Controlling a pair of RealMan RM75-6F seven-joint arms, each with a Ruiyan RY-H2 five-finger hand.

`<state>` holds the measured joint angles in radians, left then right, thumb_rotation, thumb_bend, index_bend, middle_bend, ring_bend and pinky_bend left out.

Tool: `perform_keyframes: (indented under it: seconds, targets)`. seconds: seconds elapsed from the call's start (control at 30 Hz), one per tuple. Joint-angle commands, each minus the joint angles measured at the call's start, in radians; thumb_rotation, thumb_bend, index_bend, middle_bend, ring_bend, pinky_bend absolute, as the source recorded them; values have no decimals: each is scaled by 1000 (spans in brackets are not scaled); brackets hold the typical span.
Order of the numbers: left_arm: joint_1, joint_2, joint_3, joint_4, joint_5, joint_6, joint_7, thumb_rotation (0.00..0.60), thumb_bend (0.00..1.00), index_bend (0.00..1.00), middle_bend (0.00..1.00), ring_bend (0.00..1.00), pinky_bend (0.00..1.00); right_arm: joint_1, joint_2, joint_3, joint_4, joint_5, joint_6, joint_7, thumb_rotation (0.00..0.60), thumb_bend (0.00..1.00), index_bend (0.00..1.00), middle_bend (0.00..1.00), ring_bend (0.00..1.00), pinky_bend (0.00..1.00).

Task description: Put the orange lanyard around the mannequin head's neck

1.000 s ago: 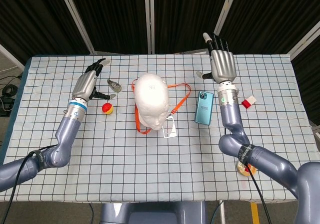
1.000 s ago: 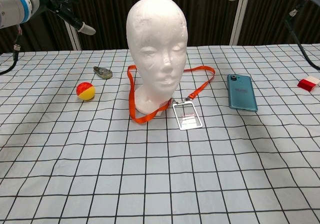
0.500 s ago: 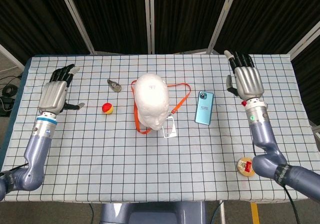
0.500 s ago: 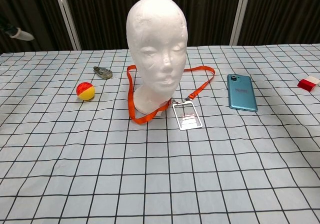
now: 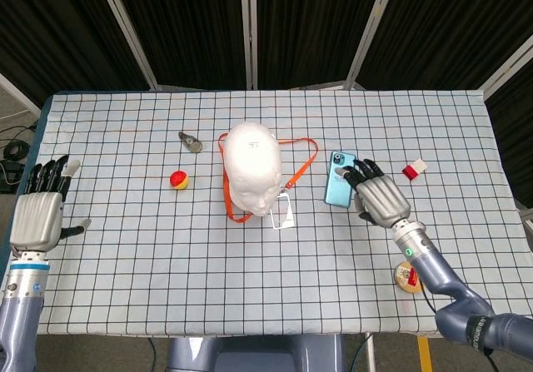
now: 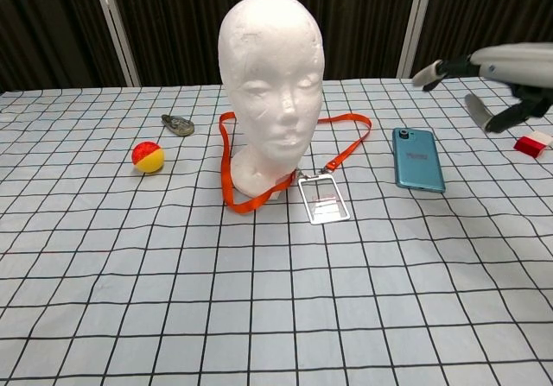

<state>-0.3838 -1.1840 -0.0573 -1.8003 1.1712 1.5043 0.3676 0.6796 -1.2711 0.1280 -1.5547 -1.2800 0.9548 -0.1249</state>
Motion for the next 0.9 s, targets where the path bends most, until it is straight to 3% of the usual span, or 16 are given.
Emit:
perform_keyframes:
  seconds: [0.03,0.33,0.73,0.9]
  targets:
    - [20,-15,13,-6,32,18,11,600,0,0,0,0,0,29,-89,-12,37,-14,-40,-16,600,871,171,157,54,92]
    - [42,-8,4,22,38,-26,-22,600,0,0,0,0,0,103,-233,3,105,-11,-123,-10,600,934,200,196,123,225]
    - [53,3,-20,40,50,-69,-57,600,0,0,0,0,0,112,-322,-15,170,45,-160,-41,600,946,204,195,123,227]
    - [55,-1,-25,42,55,-80,-52,600,0,0,0,0,0,104,-329,-29,172,16,-151,-16,600,960,213,204,123,228]
